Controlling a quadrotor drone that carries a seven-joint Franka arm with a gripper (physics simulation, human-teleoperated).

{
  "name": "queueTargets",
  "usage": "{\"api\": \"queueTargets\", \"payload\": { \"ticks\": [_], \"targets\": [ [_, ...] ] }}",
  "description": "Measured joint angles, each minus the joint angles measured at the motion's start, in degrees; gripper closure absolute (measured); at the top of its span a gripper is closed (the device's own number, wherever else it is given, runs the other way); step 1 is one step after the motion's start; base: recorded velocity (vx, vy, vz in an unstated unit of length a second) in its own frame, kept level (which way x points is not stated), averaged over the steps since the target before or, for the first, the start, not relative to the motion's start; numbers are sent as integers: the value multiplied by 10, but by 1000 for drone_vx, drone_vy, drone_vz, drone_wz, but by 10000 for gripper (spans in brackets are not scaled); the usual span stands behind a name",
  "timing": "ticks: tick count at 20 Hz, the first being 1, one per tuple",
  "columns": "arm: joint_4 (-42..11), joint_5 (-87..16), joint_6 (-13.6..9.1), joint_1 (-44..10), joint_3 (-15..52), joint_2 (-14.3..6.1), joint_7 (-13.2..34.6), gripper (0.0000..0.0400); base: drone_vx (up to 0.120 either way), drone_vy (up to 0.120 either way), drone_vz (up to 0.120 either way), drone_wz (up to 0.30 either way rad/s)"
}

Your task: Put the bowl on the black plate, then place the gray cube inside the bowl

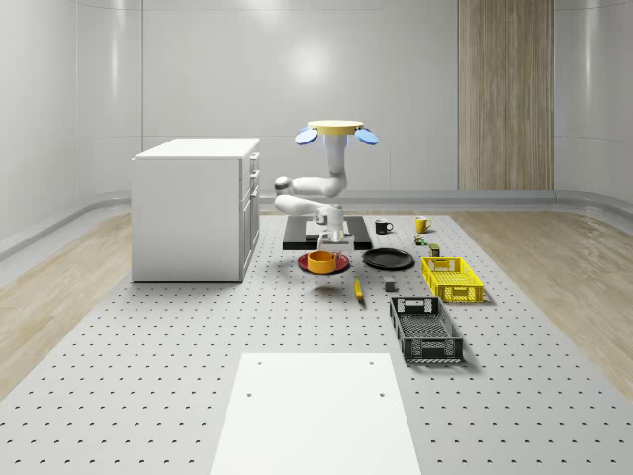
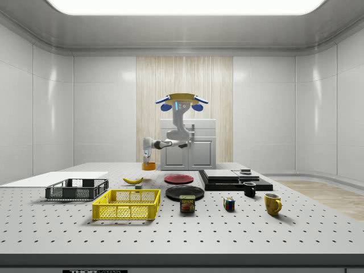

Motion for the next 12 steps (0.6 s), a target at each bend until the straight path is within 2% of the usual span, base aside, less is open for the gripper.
{"api": "queueTargets", "payload": {
  "ticks": [12],
  "targets": [
    [-1,4,2,-1,3,-4,1,300,-120,120,0,0]
  ]
}}
